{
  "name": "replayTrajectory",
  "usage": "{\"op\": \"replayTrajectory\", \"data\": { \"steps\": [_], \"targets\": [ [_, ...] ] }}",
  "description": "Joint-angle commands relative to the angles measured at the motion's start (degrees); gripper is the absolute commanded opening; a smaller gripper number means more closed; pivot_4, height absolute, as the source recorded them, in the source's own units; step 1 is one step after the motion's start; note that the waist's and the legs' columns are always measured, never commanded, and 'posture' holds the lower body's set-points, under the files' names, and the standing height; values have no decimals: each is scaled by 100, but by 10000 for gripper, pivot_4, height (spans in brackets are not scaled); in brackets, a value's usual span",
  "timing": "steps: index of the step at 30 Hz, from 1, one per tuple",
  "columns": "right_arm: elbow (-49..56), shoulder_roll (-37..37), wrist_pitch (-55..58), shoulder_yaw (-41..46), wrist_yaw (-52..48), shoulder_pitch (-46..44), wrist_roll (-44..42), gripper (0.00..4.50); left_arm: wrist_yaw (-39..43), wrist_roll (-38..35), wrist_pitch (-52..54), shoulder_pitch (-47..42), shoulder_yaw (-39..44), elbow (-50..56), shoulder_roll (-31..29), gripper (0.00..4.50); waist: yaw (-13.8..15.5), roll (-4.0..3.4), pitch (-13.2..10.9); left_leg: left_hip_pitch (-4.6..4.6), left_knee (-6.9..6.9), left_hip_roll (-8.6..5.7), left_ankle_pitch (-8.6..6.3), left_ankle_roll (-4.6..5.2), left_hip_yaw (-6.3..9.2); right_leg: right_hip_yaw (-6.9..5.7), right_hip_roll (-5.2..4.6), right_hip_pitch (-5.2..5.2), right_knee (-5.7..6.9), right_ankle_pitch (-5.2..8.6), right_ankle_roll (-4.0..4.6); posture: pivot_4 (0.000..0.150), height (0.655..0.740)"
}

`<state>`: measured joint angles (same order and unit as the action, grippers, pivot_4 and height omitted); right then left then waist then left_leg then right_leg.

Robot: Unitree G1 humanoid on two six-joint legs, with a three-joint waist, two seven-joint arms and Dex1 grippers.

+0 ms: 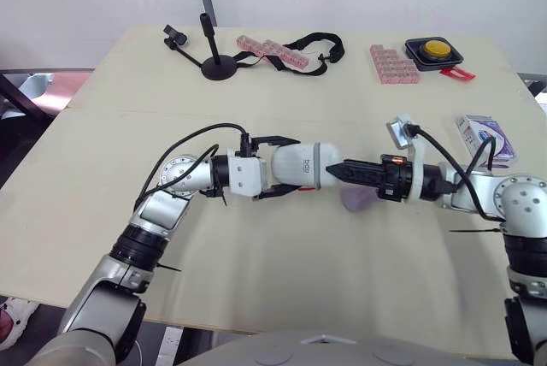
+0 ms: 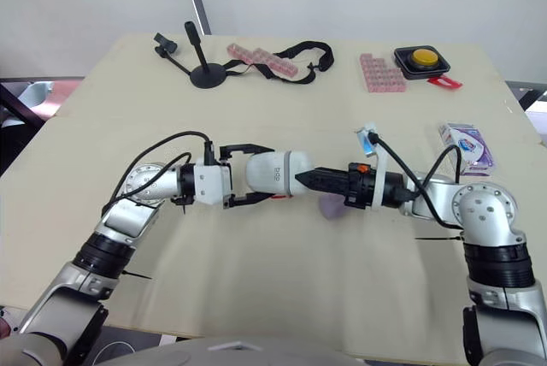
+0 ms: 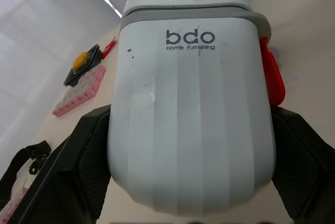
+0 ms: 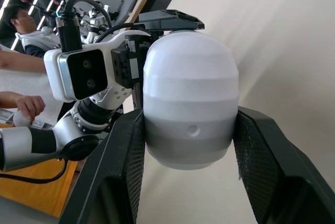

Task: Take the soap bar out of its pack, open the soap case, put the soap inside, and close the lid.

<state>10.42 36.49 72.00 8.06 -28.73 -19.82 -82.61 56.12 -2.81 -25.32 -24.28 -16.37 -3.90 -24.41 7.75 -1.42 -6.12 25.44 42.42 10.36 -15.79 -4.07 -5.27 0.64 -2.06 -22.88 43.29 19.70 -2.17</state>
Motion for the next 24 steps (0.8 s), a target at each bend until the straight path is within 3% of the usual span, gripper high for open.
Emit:
{"op": "replayTrajectory", "data": {
  "steps": [1,8,13,17,21,24],
  "targets": [
    [9,154,33,234,-243,60,-120,19788,-47,-131,35,25,71,151,-45,35288,-1,0,0,0,0,0,0,0,0,1,1,0,-1,0,0,1500,7096],
    [-165,453,98,483,-384,158,-58,19788,-29,-160,116,36,82,157,-50,35288,11,0,0,0,0,0,0,0,0,1,13,2,-1,0,0,1500,7096],
    [-498,1178,136,766,-646,255,380,19788,-16,-189,197,40,99,155,-66,35288,18,0,0,0,1,-1,-1,-1,0,3,14,4,-6,0,0,1500,7096],
    [-567,2236,-130,528,-1054,207,1493,19788,-4,-222,245,43,118,148,-103,35288,25,-2,-1,0,1,-3,-1,-1,0,3,16,6,-17,0,-1,1500,7096],
    [-22,3666,-768,-488,-1859,348,3046,19788,-22,-243,285,43,131,138,-137,35288,25,-5,-2,-5,-6,4,-3,-5,2,10,33,23,-47,2,-9,1500,7096],
    [275,4205,-1237,-1188,-2201,274,3982,19788,-45,-245,305,39,136,122,-130,35288,18,-1,-2,-18,-9,13,-8,-12,7,8,40,45,-65,5,-16,1500,7096]
  ]
}}
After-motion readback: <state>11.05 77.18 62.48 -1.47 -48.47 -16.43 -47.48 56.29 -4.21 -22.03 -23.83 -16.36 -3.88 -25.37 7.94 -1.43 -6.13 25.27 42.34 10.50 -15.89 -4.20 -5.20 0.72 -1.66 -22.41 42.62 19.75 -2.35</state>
